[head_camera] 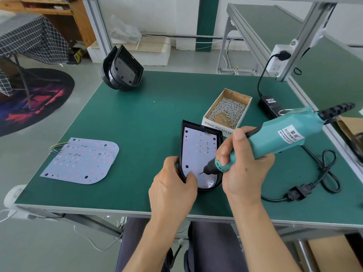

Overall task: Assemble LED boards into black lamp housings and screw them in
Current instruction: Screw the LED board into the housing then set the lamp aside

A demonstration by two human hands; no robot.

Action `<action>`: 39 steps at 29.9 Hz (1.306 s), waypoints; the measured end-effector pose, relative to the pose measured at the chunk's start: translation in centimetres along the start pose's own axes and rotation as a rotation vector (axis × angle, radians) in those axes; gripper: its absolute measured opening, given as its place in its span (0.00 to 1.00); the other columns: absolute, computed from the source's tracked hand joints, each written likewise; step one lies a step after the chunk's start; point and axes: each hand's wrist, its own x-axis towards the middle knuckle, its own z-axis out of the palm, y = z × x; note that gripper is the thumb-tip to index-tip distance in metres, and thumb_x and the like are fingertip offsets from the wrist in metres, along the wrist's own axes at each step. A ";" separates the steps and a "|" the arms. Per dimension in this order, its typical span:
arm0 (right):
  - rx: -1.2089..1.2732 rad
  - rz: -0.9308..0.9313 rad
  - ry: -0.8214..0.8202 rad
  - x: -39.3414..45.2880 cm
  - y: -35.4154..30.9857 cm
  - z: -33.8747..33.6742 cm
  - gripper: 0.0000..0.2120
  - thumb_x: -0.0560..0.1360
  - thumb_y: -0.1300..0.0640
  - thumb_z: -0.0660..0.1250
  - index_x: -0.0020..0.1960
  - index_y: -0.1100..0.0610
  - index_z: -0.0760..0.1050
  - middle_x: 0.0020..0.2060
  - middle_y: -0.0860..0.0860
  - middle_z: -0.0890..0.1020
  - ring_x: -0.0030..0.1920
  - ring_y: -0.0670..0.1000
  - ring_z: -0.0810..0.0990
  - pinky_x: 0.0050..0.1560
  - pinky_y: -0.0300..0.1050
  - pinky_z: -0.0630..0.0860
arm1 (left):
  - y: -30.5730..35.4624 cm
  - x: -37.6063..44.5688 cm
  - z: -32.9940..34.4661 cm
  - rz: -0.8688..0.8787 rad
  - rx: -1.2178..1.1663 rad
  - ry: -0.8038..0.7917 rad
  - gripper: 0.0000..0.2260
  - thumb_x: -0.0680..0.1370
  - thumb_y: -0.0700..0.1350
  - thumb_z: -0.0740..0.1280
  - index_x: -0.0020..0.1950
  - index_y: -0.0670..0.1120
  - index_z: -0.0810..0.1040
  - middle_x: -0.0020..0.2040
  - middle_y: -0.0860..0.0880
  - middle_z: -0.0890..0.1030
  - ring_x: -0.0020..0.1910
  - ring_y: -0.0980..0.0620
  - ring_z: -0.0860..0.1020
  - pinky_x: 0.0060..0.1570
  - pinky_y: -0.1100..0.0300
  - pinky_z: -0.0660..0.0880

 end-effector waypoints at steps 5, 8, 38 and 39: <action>-0.009 -0.003 0.008 0.1 0.1 0.0 0.08 0.77 0.56 0.69 0.40 0.46 0.78 0.24 0.49 0.73 0.22 0.52 0.67 0.30 0.43 0.67 | 0.1 0.0 0.0 0.001 0.000 0.000 0.11 0.75 0.53 0.68 0.55 0.59 0.71 0.38 0.58 0.78 0.41 0.54 0.78 0.40 0.54 0.71; -0.011 -0.013 0.007 0.1 0.2 0.0 0.09 0.78 0.56 0.68 0.40 0.46 0.78 0.24 0.48 0.73 0.22 0.52 0.67 0.30 0.43 0.67 | 0.1 0.0 0.0 -0.003 0.002 -0.001 0.11 0.75 0.54 0.68 0.55 0.59 0.71 0.38 0.58 0.78 0.41 0.55 0.78 0.40 0.54 0.72; -0.002 0.038 -0.044 -0.3 0.1 0.4 0.08 0.75 0.55 0.70 0.39 0.45 0.78 0.24 0.49 0.73 0.22 0.51 0.67 0.29 0.40 0.67 | 0.2 -0.1 0.0 0.009 -0.004 0.012 0.12 0.75 0.53 0.68 0.57 0.58 0.71 0.40 0.57 0.79 0.43 0.52 0.78 0.43 0.53 0.75; 0.000 0.037 -0.063 -0.3 0.0 0.3 0.08 0.75 0.55 0.70 0.39 0.45 0.79 0.24 0.50 0.73 0.22 0.52 0.67 0.29 0.40 0.67 | 0.3 -0.2 -0.1 0.007 -0.004 0.010 0.12 0.76 0.53 0.68 0.57 0.58 0.71 0.41 0.57 0.79 0.43 0.51 0.78 0.43 0.52 0.75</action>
